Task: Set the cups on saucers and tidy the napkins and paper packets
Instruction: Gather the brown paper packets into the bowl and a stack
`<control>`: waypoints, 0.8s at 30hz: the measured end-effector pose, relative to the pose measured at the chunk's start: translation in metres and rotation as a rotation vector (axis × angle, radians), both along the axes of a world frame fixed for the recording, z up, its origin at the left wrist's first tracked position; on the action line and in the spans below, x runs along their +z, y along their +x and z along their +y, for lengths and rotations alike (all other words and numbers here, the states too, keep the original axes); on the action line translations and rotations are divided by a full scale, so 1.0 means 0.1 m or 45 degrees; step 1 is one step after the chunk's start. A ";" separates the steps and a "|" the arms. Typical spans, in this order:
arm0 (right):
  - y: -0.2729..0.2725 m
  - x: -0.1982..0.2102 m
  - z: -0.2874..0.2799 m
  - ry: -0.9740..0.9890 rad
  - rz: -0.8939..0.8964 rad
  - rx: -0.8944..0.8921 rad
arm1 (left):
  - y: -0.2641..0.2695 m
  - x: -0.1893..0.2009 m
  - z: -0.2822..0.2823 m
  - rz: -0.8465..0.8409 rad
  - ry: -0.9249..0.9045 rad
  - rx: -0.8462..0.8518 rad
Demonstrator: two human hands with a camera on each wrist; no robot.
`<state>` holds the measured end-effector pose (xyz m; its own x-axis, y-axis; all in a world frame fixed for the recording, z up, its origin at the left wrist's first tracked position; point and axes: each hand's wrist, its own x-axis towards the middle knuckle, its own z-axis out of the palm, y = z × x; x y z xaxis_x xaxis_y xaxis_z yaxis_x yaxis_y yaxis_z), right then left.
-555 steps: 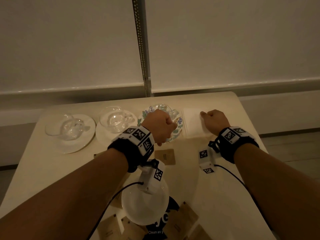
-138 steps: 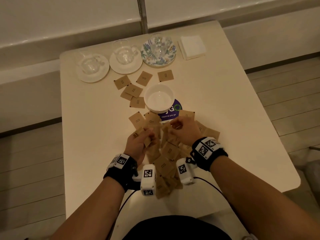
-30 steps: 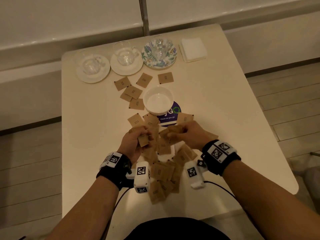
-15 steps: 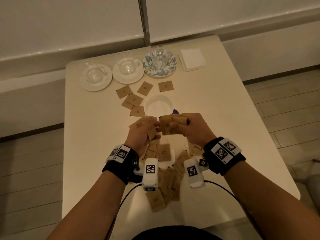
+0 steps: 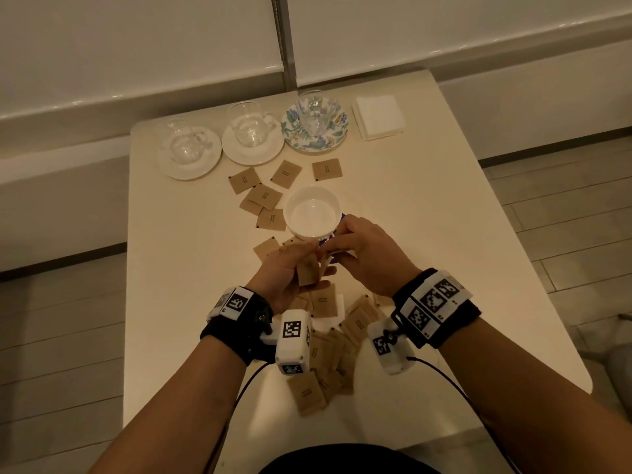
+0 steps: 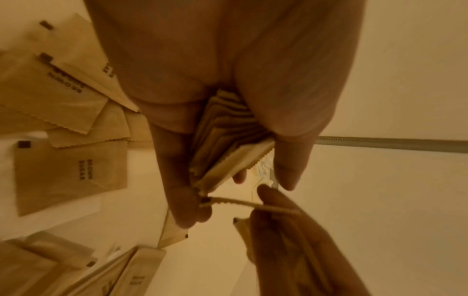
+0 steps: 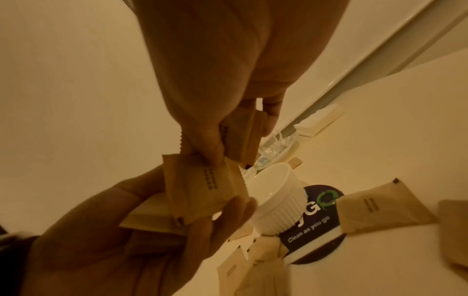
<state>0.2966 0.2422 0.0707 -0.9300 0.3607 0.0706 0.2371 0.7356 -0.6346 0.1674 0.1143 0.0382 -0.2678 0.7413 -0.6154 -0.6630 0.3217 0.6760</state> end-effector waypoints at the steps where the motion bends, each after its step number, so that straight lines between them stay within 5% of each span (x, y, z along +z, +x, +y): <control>1: -0.01 0.01 -0.01 0.052 -0.001 0.020 | 0.02 0.00 0.01 -0.013 0.009 -0.018; 6: -0.06 0.02 -0.06 0.013 -0.056 0.071 | 0.10 0.02 0.05 -0.101 0.061 0.018; 12: -0.03 -0.04 -0.01 -0.711 0.001 -0.302 | 0.05 0.08 0.04 -0.164 0.174 0.083; 24: 0.06 -0.04 0.12 -1.166 0.050 -0.470 | 0.02 0.02 0.01 -0.132 0.069 0.281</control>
